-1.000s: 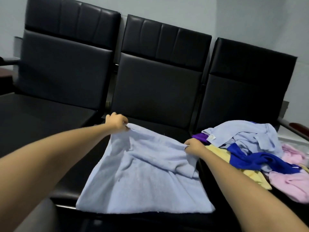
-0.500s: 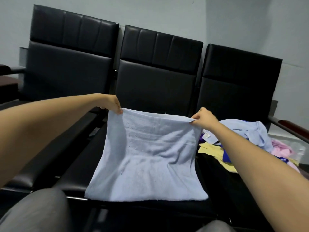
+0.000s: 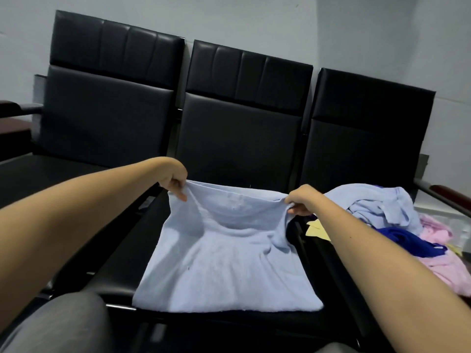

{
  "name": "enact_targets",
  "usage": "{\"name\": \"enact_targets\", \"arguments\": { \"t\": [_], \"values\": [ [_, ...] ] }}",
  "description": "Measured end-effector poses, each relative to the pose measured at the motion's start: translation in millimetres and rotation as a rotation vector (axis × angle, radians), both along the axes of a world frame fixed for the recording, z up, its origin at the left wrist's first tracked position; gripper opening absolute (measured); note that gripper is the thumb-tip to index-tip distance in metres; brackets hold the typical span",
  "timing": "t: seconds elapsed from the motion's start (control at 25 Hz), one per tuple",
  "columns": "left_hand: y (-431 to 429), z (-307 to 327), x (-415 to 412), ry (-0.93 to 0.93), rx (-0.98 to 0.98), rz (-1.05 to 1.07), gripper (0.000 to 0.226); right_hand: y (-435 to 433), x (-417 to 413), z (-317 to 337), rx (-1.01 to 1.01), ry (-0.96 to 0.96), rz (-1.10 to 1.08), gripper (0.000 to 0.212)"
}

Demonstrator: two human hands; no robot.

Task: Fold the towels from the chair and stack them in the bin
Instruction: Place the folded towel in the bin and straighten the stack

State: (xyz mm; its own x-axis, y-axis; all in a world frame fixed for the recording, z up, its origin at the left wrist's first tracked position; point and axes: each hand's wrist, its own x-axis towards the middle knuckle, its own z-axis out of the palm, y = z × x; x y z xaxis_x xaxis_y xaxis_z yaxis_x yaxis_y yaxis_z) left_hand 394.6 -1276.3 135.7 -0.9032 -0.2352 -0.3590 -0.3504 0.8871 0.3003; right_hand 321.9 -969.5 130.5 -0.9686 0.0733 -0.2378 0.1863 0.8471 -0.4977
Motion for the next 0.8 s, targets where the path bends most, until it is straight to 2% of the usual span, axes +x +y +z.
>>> {"name": "enact_targets", "arguments": {
  "t": [0.12, 0.16, 0.2, 0.24, 0.32, 0.4, 0.44, 0.48, 0.56, 0.6, 0.64, 0.72, 0.8],
  "values": [
    [-11.2, -7.8, -8.4, 0.071, 0.039, -0.026, 0.037, -8.1, -16.4, -5.4, -0.088, -0.108, -0.087, 0.029],
    [-12.2, -9.9, -18.9, 0.102, 0.153, 0.044, 0.029, -9.4, -23.4, -5.5, -0.088, -0.134, -0.09, 0.03],
    [-14.2, -11.1, -27.7, 0.147, 0.364, 0.169, 0.019, -10.3, -28.2, -4.7, -0.107, -0.163, -0.089, 0.027],
    [-16.3, -12.0, -38.5, 0.237, 0.476, 0.219, 0.012, -13.4, -34.6, -4.2, -0.192, -0.178, -0.12, 0.021],
    [-14.5, -3.3, -52.2, 0.316, 0.512, 0.274, 0.013, -19.5, -50.3, -3.1, -0.459, -0.09, -0.172, 0.013],
    [-16.9, 6.2, -65.4, 0.326, 0.361, 0.154, 0.03, -27.6, -59.5, 4.8, -0.658, 0.02, -0.2, 0.012],
    [-23.0, 14.5, -76.8, 0.399, 0.326, 0.147, 0.038, -32.1, -66.3, 11.6, -0.725, 0.095, -0.218, 0.01],
    [-25.4, 26.8, -88.0, 0.5, 0.502, 0.213, 0.039, -34.6, -75.3, 19.1, -0.767, 0.203, -0.234, 0.013],
    [-26.5, 51.8, -108.5, 0.767, 0.967, 0.357, 0.021, -35.3, -90.4, 38.0, -0.764, 0.466, -0.213, 0.028],
    [-21.6, 65.3, -108.0, 0.861, 1.008, 0.412, 0.014, -33.9, -93.7, 49.2, -0.737, 0.567, -0.186, 0.032],
    [-18.7, 78.3, -106.0, 0.919, 1.047, 0.432, 0.016, -31.9, -95.8, 58.7, -0.717, 0.63, -0.159, 0.034],
    [-16.1, 91.8, -97.3, 0.984, 0.971, 0.369, 0.02, -26.2, -92.3, 72.0, -0.633, 0.719, -0.094, 0.035],
    [-19.9, 95.5, -85.5, 0.957, 0.82, 0.329, 0.021, -19.5, -80.3, 74.9, -0.31, 0.779, -0.003, 0.032]
  ]
}}
